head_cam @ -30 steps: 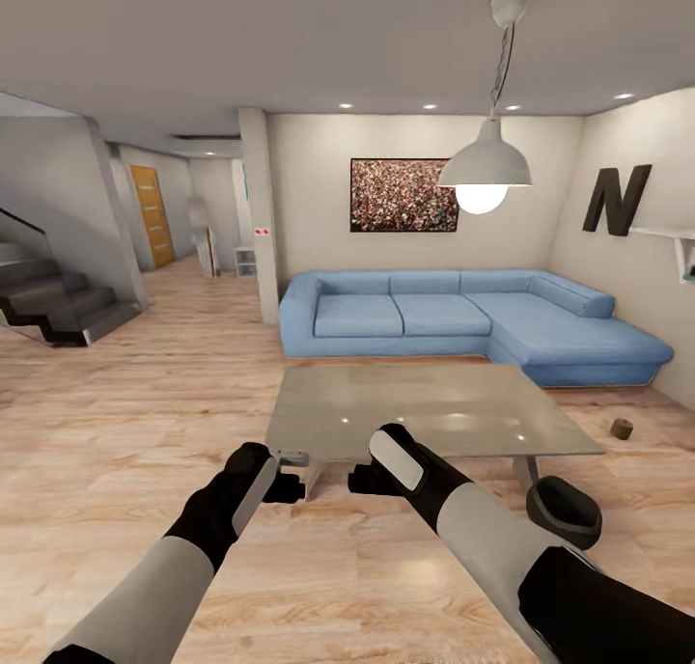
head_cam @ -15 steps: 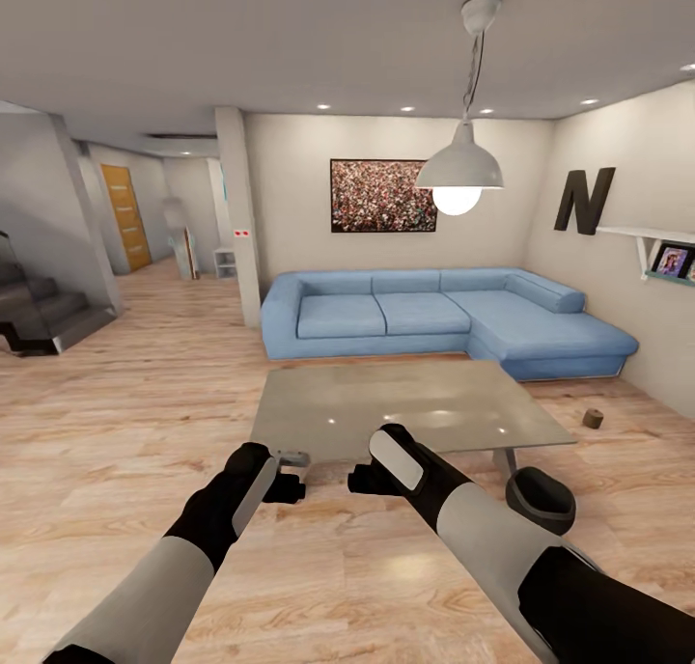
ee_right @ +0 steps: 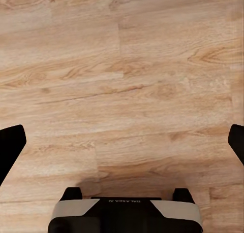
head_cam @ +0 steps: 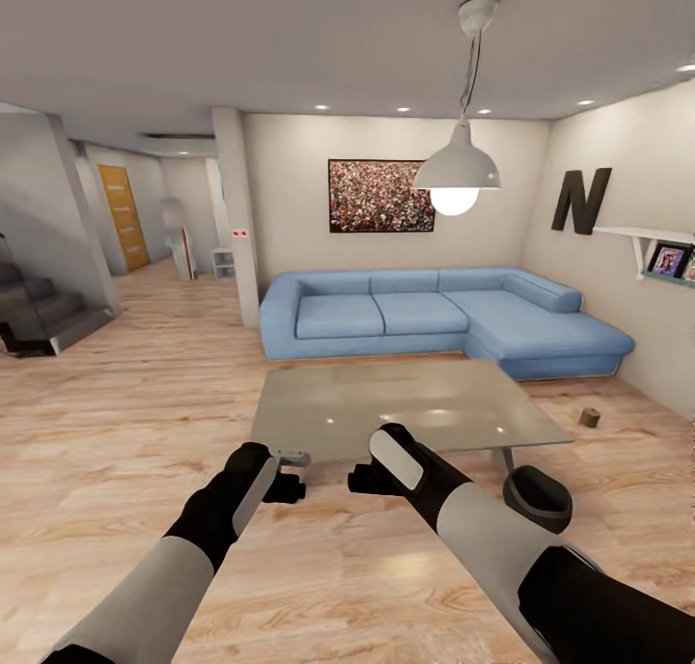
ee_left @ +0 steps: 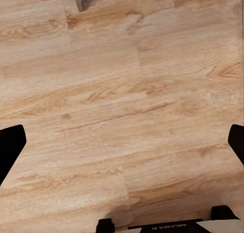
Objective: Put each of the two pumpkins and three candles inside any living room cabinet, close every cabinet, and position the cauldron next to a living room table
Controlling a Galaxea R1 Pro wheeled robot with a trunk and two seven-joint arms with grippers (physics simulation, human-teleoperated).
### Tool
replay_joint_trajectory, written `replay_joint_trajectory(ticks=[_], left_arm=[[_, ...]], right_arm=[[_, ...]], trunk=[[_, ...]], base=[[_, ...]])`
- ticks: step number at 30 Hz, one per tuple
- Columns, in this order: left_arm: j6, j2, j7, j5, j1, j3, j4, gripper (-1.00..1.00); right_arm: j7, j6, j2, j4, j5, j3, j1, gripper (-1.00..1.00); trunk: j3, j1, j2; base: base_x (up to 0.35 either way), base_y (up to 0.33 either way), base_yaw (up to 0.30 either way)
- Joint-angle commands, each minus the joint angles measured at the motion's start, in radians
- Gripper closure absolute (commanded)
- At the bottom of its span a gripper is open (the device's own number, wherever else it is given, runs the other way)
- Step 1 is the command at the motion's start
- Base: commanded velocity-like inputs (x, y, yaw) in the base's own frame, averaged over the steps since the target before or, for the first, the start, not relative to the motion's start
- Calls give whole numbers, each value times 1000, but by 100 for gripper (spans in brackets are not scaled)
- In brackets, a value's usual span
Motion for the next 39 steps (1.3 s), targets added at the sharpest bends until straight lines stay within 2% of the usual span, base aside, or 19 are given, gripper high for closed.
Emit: replay_joint_trajectory(ticks=[1,39], left_arm=[[3,1,9,11,0,-2,-1,-100],[-1,2,14,11,1,-10,-14,-100]], right_arm=[[-8,1,0,0,-8,4,-1,-100],[-8,0,0,0,-8,1,-1,-100]], trunk=[[-1,0,-1],[11,0,-1]], base=[[0,0,-200],[0,0,-284]])
